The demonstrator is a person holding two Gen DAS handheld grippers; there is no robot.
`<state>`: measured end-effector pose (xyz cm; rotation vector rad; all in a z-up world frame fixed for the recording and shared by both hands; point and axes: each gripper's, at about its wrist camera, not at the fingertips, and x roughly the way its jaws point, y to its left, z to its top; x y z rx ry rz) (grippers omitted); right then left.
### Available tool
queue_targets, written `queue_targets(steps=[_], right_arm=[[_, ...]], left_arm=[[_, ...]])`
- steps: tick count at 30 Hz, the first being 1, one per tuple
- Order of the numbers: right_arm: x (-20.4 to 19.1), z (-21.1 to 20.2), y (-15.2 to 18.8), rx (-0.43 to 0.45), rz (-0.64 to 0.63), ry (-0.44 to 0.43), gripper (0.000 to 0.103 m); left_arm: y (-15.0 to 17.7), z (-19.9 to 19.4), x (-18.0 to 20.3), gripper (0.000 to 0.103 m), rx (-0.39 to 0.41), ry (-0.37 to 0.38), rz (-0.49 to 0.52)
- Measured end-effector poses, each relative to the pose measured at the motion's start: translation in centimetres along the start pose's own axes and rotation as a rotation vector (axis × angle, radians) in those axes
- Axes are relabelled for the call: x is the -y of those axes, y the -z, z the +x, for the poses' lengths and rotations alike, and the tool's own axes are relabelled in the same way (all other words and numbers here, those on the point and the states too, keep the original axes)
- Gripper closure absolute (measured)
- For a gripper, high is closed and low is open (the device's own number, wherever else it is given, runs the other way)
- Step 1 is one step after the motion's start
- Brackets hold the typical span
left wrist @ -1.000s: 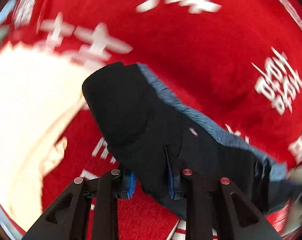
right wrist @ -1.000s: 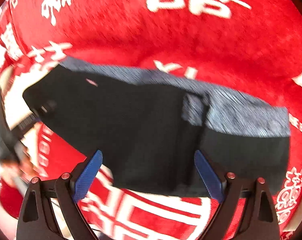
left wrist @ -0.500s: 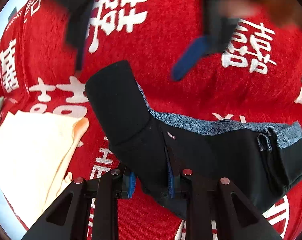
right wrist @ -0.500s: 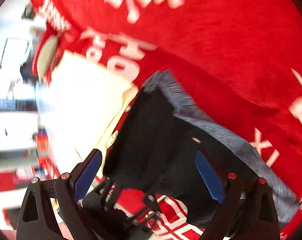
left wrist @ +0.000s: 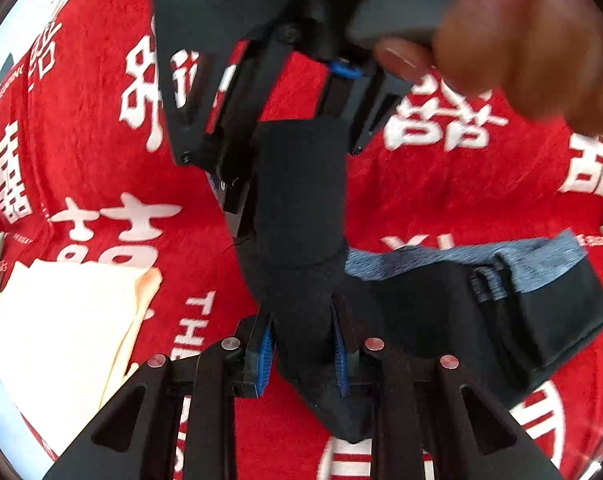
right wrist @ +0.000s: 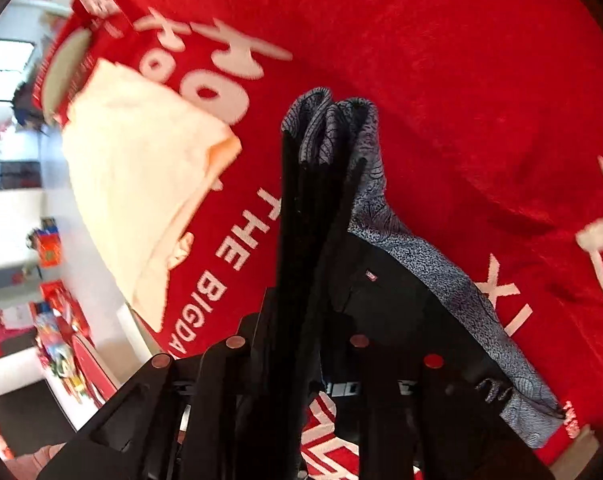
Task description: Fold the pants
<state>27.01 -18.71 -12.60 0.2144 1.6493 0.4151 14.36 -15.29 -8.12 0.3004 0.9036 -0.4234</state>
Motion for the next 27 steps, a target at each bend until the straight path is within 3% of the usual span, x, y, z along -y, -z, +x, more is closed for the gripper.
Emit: queue_targets(steps=[7,12,20,27], right_arm=[[5.0,-6.4,6.3,0.222,0.099,-0.181,0.085],[9.9,-11.1,13.1,0.363,0.19,-0.265,0.085],[18.2,-14.5,23.5,0.506,0.362,-0.307,0.085],[25.7,-12.6,29.9,0.534,0.506,-0.299,0.085]], left_arm=[[-2.1,-3.8,4.2,0.077,0.043,0.106,0.037],[-2.8,-6.2,10.2,0.077,0.067,0.18,0.135],[-2.5,-7.8,20.7,0.077,0.056,0.275,0.301],[0.0,-5.7,29.1,0.077,-0.019,0.298,0.456]])
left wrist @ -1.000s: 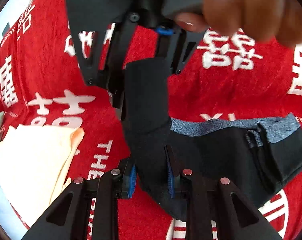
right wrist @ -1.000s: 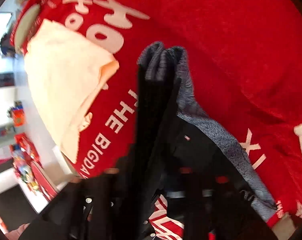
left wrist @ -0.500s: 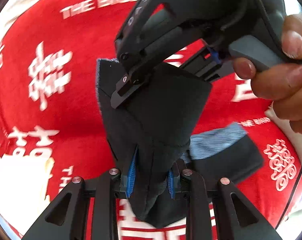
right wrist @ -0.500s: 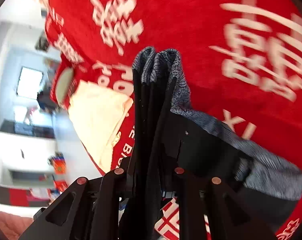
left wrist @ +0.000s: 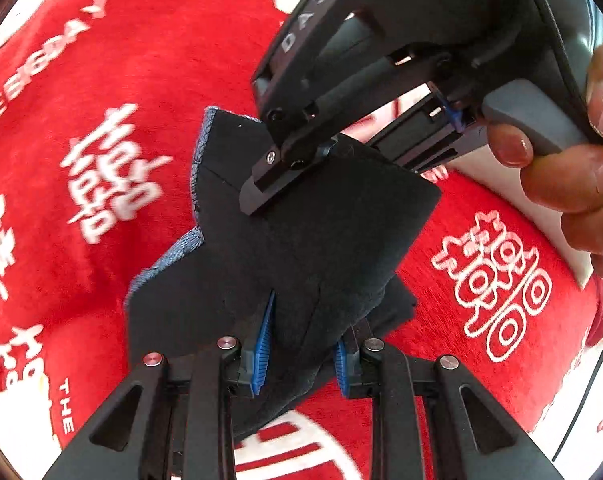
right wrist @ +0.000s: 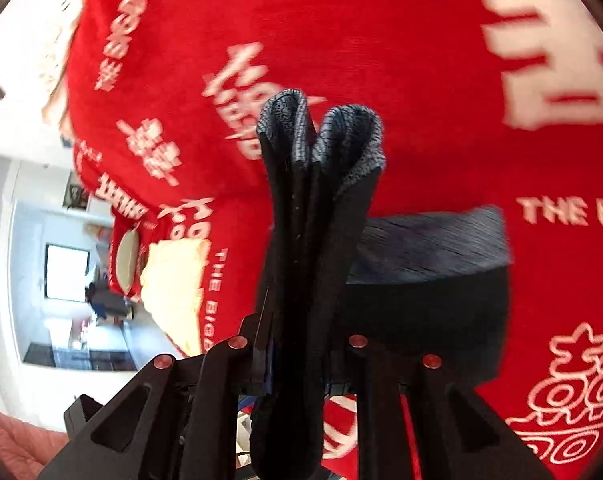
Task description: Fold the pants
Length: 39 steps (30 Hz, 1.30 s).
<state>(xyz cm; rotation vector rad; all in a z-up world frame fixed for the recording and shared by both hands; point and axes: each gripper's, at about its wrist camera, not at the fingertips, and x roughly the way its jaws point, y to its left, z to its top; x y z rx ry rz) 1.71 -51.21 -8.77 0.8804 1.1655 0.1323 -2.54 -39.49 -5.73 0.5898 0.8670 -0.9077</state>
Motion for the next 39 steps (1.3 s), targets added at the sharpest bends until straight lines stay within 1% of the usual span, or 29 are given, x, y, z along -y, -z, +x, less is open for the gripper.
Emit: queue_targets(steps=[2,4,7,9,11,13,15,16,19,20,21,23,26,29,30,32,34,36,39], right_arm=[[3.1,0.5,0.2,-0.005,0.024,0.012,0.085],[5.8,1.6,0.5,-0.021,0.063,0.017,0.085],[9.5,2.7,1.3,-0.031,0.106,0.009,0.084],[11.3,3.4,1.8,-0.028,0.139,-0.008,0.082],[12.8,3.4,2.3,-0.017,0.167,-0.03,0.079],[13.3,3.2,2.7,-0.008,0.18,-0.042,0.078],[13.2,2.8,2.8,-0.003,0.191,-0.038,0.077],[13.0,2.6,2.9,-0.001,0.189,-0.03,0.075],[12.4,1.7,3.3,0.009,0.155,0.045,0.074],[12.2,1.3,3.5,0.013,0.151,0.073,0.072],[11.9,0.7,3.7,0.02,0.149,0.123,0.067],[11.9,-0.3,4.2,0.028,0.147,0.184,0.066],[11.2,-1.9,5.5,0.049,0.14,0.308,0.066],[10.6,-3.3,6.6,0.079,0.134,0.383,0.069],[10.3,-3.6,6.8,0.089,0.129,0.387,0.072],[9.3,-4.1,7.2,0.11,0.114,0.386,0.072],[7.8,-3.8,7.2,0.121,0.087,0.393,0.072],[6.4,-3.0,7.2,0.119,0.044,0.404,0.072],[5.0,-0.8,7.2,0.089,-0.009,0.428,0.072]], left_arm=[[0.3,1.8,1.5,0.077,-0.041,-0.009,0.023],[0.9,3.9,2.6,0.077,-0.101,-0.018,0.031],[1.7,5.7,3.7,0.077,-0.141,-0.044,0.056],[2.0,6.2,4.2,0.077,-0.15,-0.055,0.073],[2.2,6.4,4.7,0.067,-0.15,-0.057,0.1],[2.3,6.2,4.9,0.038,-0.157,-0.048,0.102],[2.3,5.6,4.3,0.037,-0.163,-0.039,0.076],[2.3,5.3,3.9,0.037,-0.17,-0.034,0.066],[2.6,4.1,2.4,0.037,-0.193,-0.023,0.029],[2.7,3.6,1.7,0.037,-0.2,-0.01,0.01],[2.7,3.2,1.0,0.037,-0.208,0.003,-0.014],[2.8,2.3,-0.7,0.037,-0.216,0.007,-0.059],[2.8,1.3,-3.9,0.037,-0.212,-0.039,-0.128],[2.8,1.0,-7.9,0.037,-0.215,-0.08,-0.227],[3.1,1.3,-9.5,0.037,-0.229,-0.092,-0.272],[3.9,2.5,-12.0,0.037,-0.286,-0.113,-0.361],[5.1,4.0,-13.8,0.037,-0.347,-0.125,-0.423],[6.6,5.0,-14.8,0.037,-0.381,-0.103,-0.488],[8.3,5.7,-15.5,0.025,-0.382,-0.093,-0.575]])
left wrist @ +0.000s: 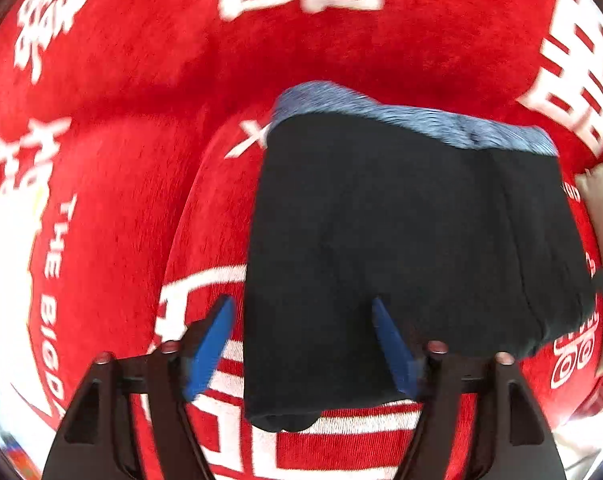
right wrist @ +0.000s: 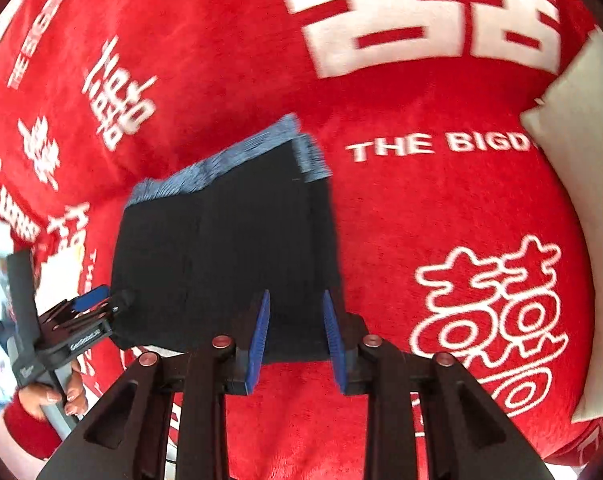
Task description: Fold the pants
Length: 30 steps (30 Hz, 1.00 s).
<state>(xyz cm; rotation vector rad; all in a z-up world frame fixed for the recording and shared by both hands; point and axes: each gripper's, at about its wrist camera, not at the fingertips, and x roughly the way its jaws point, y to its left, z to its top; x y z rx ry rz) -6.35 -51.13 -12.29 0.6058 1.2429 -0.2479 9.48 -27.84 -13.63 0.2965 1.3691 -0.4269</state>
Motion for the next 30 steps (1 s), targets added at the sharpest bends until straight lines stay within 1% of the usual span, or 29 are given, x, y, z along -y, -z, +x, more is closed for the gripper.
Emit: queue_targets(steps=[2,4,6,9,11,13,16,19,21,24,27,30], right_arm=[[-0.6,0.6,0.4,-0.018,-0.022,0.007,0.072],[-1.1,1.6,0.6,-0.029,-0.046,0.031,0.072],[-1.3,2.5,0.9,-0.046,-0.066,0.06,0.073],[-0.9,3.6,1.3,-0.062,-0.073,0.074,0.07],[-1.0,3.7,1.4,-0.056,-0.082,0.076,0.069],[-1.0,3.9,1.5,-0.054,-0.085,0.079,0.068],[-0.9,4.0,1.5,-0.056,-0.077,0.079,0.066],[-1.2,4.1,1.6,-0.052,-0.079,0.085,0.065],[-1.3,4.2,1.7,-0.047,-0.083,0.088,0.065],[-1.4,4.3,1.9,-0.042,-0.081,0.083,0.065],[-1.2,4.3,2.0,-0.042,-0.079,0.076,0.065],[-1.1,4.3,2.2,-0.039,-0.081,0.074,0.065]], left_arm=[[0.2,0.5,-1.0,0.025,-0.011,0.035,-0.048],[0.3,0.8,-1.8,0.018,-0.021,0.058,-0.091],[0.4,1.0,-2.3,0.018,-0.025,0.082,-0.104],[0.4,0.8,-2.6,0.018,-0.022,0.089,-0.102],[0.3,0.4,-2.8,0.018,-0.019,0.078,-0.1],[-0.3,-0.3,-2.9,0.018,-0.004,0.055,-0.104],[-1.3,-1.1,-3.9,0.018,0.018,0.042,-0.122],[-3.8,-1.2,-4.7,0.018,0.057,-0.021,-0.138],[-5.6,-0.6,-5.4,0.018,0.084,-0.028,-0.169],[-7.6,1.3,-5.6,0.018,0.066,-0.042,-0.185],[-7.6,3.5,-4.8,0.018,0.032,-0.091,-0.135],[-7.3,4.2,-4.3,0.018,0.041,-0.119,-0.09]])
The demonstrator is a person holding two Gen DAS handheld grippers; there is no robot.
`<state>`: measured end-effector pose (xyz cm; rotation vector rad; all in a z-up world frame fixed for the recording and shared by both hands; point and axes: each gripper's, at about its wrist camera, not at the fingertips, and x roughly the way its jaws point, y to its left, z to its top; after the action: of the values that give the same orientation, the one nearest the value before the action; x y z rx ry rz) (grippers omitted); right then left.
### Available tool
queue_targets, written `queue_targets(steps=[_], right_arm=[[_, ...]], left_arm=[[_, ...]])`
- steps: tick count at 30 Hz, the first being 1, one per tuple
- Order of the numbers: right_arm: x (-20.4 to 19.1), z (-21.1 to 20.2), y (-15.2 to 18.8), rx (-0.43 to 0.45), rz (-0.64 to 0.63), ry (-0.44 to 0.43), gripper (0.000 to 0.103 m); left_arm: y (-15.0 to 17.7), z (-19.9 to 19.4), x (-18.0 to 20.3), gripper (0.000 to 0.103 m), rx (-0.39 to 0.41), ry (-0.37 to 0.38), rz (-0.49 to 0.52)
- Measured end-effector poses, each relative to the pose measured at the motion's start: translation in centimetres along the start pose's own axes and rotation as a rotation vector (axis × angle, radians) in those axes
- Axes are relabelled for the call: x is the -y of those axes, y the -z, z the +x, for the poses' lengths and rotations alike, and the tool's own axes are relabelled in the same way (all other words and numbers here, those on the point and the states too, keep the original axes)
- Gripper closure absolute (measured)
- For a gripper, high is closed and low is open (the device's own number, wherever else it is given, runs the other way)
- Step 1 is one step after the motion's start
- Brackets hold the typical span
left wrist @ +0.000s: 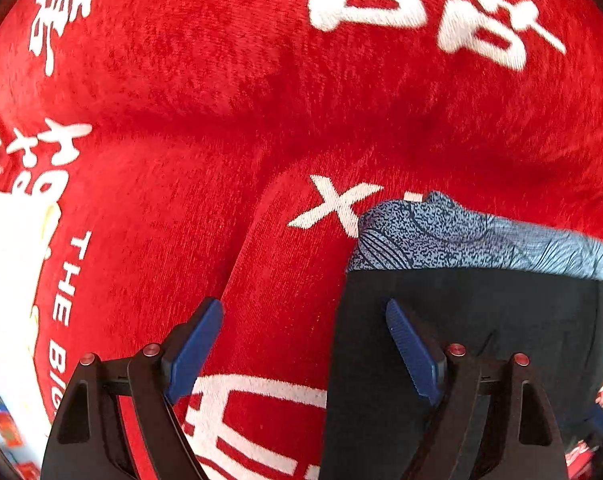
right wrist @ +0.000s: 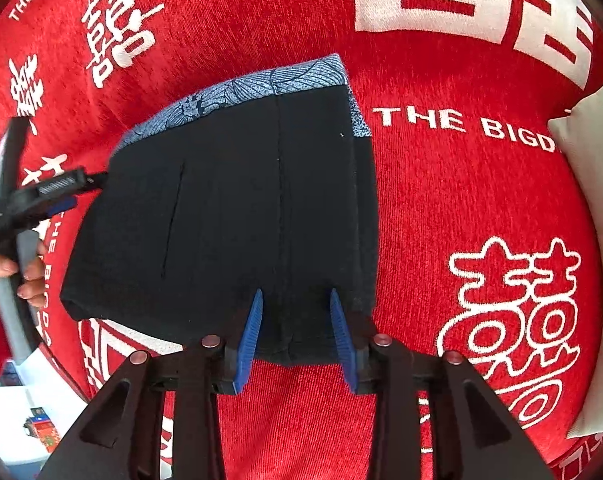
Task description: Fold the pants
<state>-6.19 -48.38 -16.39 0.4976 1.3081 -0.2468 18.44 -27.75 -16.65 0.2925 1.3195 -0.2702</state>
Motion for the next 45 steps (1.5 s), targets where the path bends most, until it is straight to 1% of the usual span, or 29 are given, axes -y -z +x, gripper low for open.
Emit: queue_targets(steps=[2,6,15,17,18,19,20,21,24,30,32,33,34,35,36,38,43,45], right_arm=[[0.1,0.0,0.1,0.001,0.001,0.002,0.064],[0.2,-0.1,0.2,0.003,0.003,0.001,0.064],[0.3,0.0,0.3,0.004,0.007,0.008,0.063],[0.4,0.0,0.3,0.003,0.014,0.018,0.061],[0.5,0.0,0.3,0.001,0.023,0.029,0.056],[0.6,0.1,0.3,-0.005,0.034,0.036,0.048],[1.1,0.2,0.4,-0.015,0.064,0.029,0.045],[1.6,0.2,0.5,-0.017,0.1,0.005,0.045],[2.4,0.1,0.5,-0.024,0.14,-0.024,0.043],[2.0,-0.4,0.9,-0.016,0.118,0.001,0.04],[2.1,-0.6,1.0,-0.015,0.12,0.008,0.038],[2.1,-0.7,1.0,-0.015,0.119,0.011,0.035],[2.2,-0.8,0.8,-0.014,0.118,0.014,0.032],[2.3,-0.9,0.2,-0.014,0.118,0.015,0.03],[2.2,-1.0,0.4,-0.012,0.118,0.016,0.029],[2.2,-1.0,0.7,-0.011,0.119,0.012,0.024],[2.8,-1.3,1.5,0.005,0.129,-0.012,0.023],[3.4,-1.4,1.7,0.006,0.153,-0.043,0.023]], left_arm=[[-0.1,-0.3,-0.1,0.018,0.003,-0.001,0.002],[0.3,-1.3,-0.8,0.018,-0.001,0.025,-0.016],[1.5,-2.2,-1.4,0.018,-0.006,0.025,0.003],[1.6,-2.4,-1.5,0.018,-0.008,0.029,0.005],[1.7,-2.5,-1.5,0.018,-0.008,0.031,0.006],[1.7,-2.6,-1.6,0.018,-0.007,0.034,0.008],[1.8,-2.7,-1.6,0.018,-0.006,0.036,0.011],[1.9,-2.8,-1.6,0.018,-0.005,0.037,0.014],[2.1,-3.0,-1.7,0.018,-0.004,0.043,0.027],[2.4,-3.1,-1.8,0.018,-0.017,0.059,0.027],[2.6,-3.4,-1.8,0.018,-0.017,0.089,0.028],[2.8,-3.5,-1.8,0.018,-0.012,0.106,0.029],[3.1,-3.8,-1.8,0.018,0.002,0.131,0.031],[3.3,-4.2,-1.8,0.018,0.015,0.147,0.034],[3.7,-4.5,-1.7,0.018,0.03,0.162,0.043],[4.2,-4.8,-1.5,0.018,0.033,0.189,0.055],[5.6,-4.5,-1.1,0.018,-0.036,0.297,0.048],[5.9,-4.3,-0.9,0.018,-0.06,0.333,0.047]])
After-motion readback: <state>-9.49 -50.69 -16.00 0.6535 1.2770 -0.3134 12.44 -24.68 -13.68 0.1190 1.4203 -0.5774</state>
